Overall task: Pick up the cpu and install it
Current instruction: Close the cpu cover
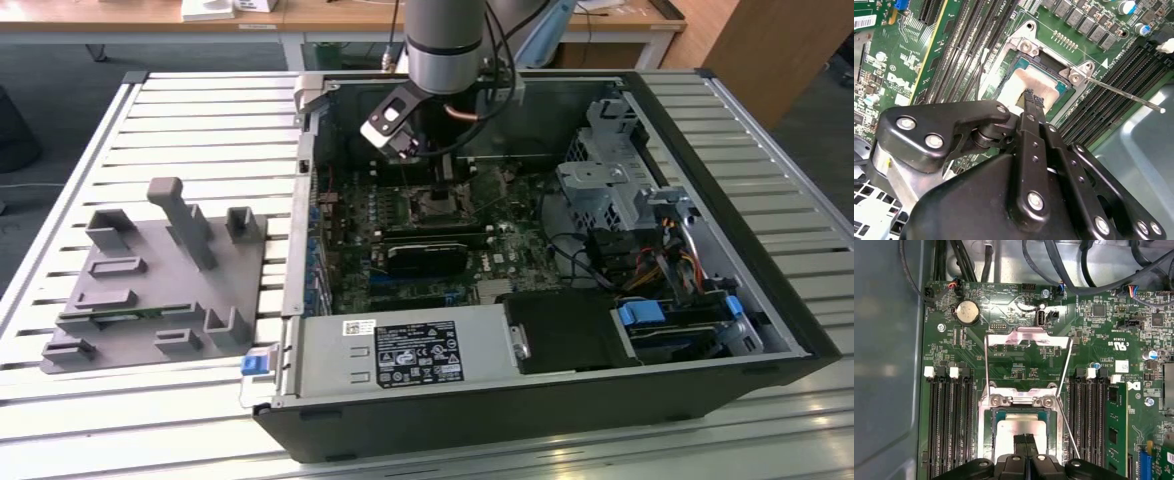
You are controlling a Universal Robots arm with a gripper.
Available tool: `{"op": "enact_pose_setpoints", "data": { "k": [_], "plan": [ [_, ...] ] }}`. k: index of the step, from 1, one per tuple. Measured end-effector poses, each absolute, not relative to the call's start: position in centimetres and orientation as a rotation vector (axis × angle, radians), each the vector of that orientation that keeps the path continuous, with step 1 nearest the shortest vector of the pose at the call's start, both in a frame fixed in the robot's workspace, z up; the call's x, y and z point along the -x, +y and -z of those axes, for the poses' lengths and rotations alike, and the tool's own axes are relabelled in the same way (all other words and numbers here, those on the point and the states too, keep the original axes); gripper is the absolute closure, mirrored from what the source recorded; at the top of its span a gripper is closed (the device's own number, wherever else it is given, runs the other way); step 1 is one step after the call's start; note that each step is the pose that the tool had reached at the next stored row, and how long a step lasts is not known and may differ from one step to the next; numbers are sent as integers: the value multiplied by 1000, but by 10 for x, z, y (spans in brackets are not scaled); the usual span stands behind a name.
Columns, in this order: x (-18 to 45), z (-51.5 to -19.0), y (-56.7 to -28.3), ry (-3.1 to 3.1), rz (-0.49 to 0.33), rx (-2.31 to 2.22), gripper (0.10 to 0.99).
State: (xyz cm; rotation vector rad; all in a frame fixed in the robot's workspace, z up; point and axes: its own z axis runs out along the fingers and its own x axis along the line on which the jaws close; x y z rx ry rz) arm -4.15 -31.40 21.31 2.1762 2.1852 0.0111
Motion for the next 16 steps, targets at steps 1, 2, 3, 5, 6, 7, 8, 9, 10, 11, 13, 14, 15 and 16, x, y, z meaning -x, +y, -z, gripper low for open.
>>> {"op": "enact_pose_setpoints", "data": {
  "k": [1, 2, 3, 5, 6, 7, 8, 9, 10, 11, 13, 14, 15, 16],
  "plan": [
    [42, -214, -314, 2185, -11, -2176, 980],
    [42, -214, -314, 2185, -11, -2176, 980],
    [42, -214, -314, 2185, -11, -2176, 980],
    [42, -215, -314, 2185, -12, -2176, 980],
    [42, -215, -314, 2185, -11, -2176, 980],
    [42, -215, -314, 2185, -11, -2176, 980],
    [42, -216, -314, 2185, -11, -2176, 980],
    [42, -216, -314, 2185, -11, -2176, 980],
    [42, -216, -314, 2185, -11, -2176, 980],
    [41, -217, -314, 2185, -11, -2176, 980],
    [42, -217, -314, 2185, -11, -2177, 980],
    [42, -217, -314, 2185, -11, -2177, 980],
    [42, -218, -314, 2185, -11, -2177, 980],
    [42, -218, -314, 2185, -11, -2177, 980]
  ]
}}
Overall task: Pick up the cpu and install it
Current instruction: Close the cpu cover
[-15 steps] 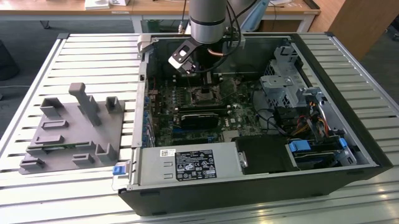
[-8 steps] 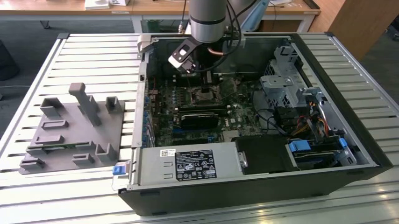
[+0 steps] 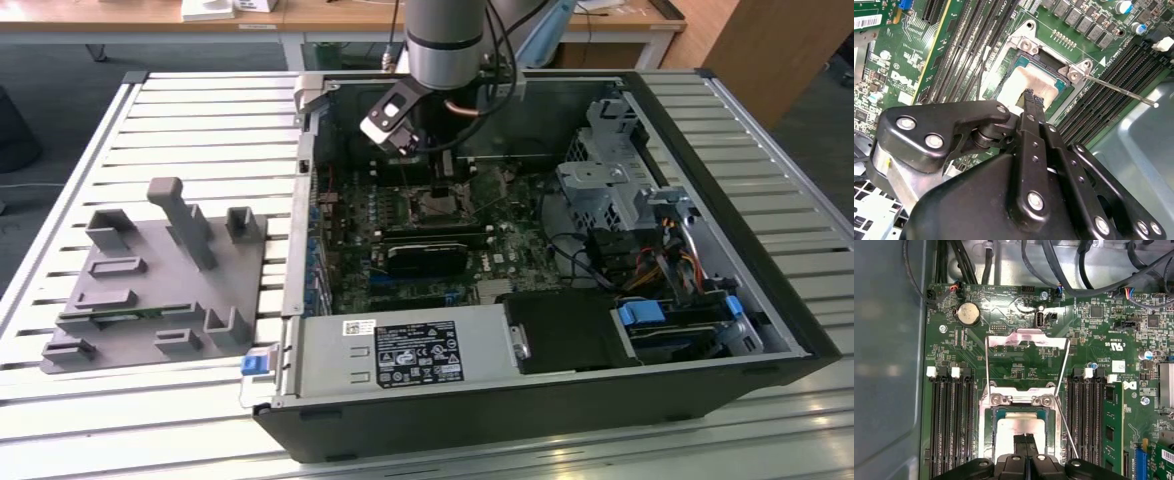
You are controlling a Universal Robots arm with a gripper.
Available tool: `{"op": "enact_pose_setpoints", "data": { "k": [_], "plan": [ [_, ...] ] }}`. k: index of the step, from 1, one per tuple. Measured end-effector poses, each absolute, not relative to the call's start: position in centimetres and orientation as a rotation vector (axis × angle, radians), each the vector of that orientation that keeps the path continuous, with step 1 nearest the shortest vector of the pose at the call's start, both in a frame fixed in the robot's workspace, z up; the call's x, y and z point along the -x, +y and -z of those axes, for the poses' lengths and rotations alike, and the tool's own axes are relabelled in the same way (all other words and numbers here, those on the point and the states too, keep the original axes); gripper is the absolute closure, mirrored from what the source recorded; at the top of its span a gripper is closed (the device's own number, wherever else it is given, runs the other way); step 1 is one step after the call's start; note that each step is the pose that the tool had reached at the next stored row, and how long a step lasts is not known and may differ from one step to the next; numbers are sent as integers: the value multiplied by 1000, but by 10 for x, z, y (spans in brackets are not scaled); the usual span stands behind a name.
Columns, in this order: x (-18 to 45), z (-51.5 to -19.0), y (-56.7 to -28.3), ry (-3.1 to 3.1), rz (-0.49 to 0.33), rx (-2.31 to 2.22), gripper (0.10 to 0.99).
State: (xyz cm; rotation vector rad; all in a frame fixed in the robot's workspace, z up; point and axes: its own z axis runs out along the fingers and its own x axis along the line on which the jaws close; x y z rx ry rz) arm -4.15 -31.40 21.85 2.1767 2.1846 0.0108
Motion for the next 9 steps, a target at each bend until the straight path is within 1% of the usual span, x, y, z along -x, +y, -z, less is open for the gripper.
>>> {"op": "enact_pose_setpoints", "data": {
  "k": [9],
  "plan": [
    [42, -221, -314, 2183, -11, -2178, 980]
  ]
}}
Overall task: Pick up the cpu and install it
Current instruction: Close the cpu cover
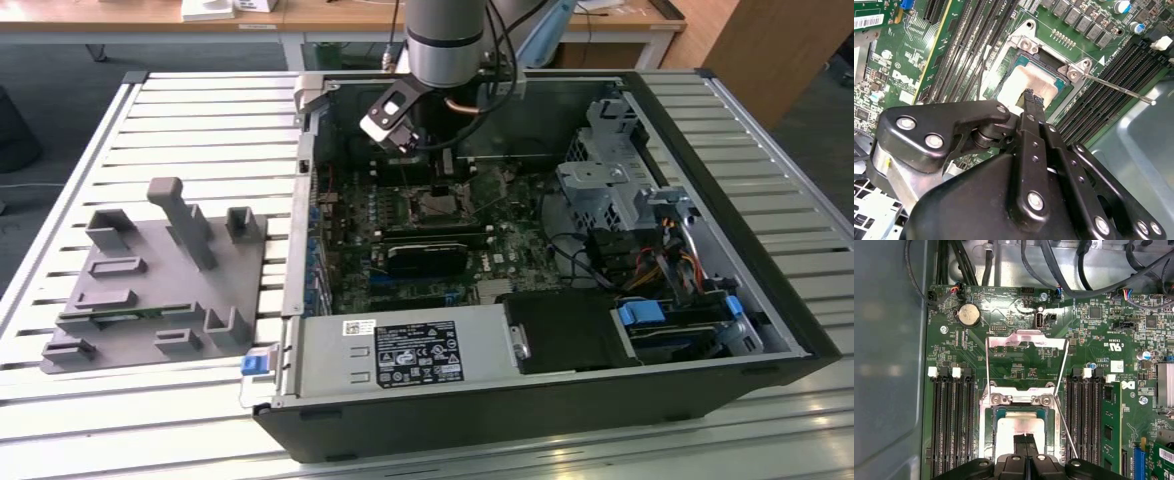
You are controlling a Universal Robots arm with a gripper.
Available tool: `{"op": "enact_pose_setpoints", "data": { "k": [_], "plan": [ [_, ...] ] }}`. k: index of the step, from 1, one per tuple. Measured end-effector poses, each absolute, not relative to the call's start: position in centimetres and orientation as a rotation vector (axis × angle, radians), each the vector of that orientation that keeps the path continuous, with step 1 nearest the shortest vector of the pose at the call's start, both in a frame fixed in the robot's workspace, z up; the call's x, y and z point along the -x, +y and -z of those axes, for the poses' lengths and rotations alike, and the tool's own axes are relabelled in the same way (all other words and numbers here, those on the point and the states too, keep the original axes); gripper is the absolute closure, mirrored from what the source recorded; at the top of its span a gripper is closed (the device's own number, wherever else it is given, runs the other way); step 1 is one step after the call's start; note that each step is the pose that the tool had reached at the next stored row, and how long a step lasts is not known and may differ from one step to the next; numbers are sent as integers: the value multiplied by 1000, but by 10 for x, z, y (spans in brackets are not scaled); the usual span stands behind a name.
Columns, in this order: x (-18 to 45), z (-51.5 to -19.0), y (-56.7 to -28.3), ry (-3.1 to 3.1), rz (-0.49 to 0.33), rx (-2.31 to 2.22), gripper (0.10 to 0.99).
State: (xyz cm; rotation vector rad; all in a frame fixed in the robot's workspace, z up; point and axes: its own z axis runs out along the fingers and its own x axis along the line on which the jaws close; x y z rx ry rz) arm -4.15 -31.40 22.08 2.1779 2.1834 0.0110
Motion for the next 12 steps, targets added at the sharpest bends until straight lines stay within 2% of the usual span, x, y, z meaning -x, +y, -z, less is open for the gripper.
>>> {"op": "enact_pose_setpoints", "data": {
  "k": [12],
  "plan": [
    [42, -224, -314, 2181, -11, -2180, 980]
  ]
}}
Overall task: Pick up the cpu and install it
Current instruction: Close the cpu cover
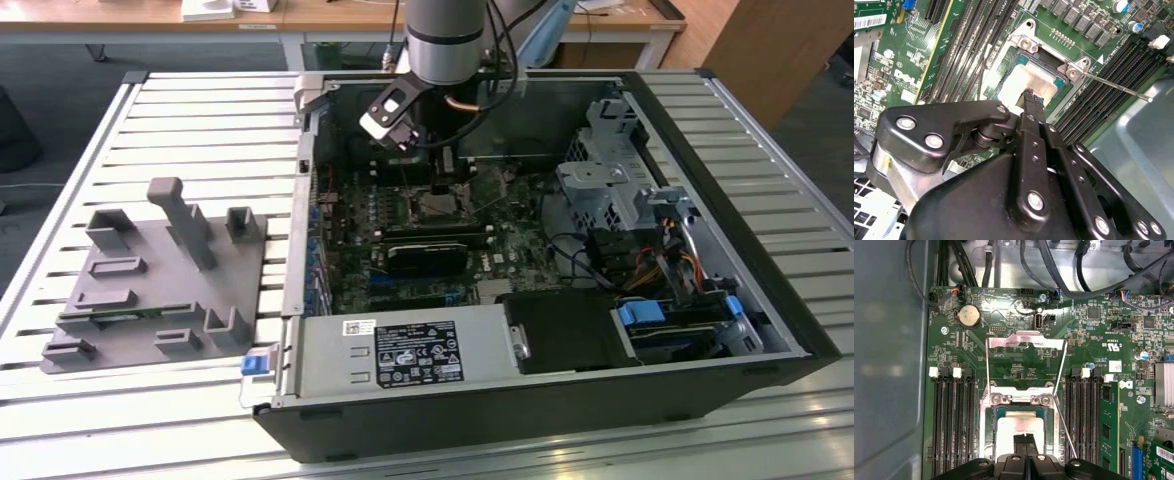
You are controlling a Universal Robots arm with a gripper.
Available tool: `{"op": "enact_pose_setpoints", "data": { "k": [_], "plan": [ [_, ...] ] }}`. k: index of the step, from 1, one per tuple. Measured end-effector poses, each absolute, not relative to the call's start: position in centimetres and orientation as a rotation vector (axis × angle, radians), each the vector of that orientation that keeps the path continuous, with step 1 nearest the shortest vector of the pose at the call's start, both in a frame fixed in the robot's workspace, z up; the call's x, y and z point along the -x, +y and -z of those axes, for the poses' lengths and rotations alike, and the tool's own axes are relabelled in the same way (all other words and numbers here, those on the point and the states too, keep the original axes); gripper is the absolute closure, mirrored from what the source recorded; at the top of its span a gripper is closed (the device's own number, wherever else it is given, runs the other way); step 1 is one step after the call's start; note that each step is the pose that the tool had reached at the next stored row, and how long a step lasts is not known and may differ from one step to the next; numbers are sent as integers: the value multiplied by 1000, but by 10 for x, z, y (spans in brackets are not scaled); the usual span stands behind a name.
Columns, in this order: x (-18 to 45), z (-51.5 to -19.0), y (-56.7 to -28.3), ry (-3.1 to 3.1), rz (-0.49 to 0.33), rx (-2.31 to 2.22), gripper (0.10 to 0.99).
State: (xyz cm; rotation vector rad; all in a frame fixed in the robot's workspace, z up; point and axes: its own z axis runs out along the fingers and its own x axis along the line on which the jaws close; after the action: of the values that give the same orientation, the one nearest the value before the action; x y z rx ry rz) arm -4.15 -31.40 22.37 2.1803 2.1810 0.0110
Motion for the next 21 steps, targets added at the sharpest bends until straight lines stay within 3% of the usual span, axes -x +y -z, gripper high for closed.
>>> {"op": "enact_pose_setpoints", "data": {
  "k": [21],
  "plan": [
    [42, -229, -314, 2176, -11, -2185, 980]
  ]
}}
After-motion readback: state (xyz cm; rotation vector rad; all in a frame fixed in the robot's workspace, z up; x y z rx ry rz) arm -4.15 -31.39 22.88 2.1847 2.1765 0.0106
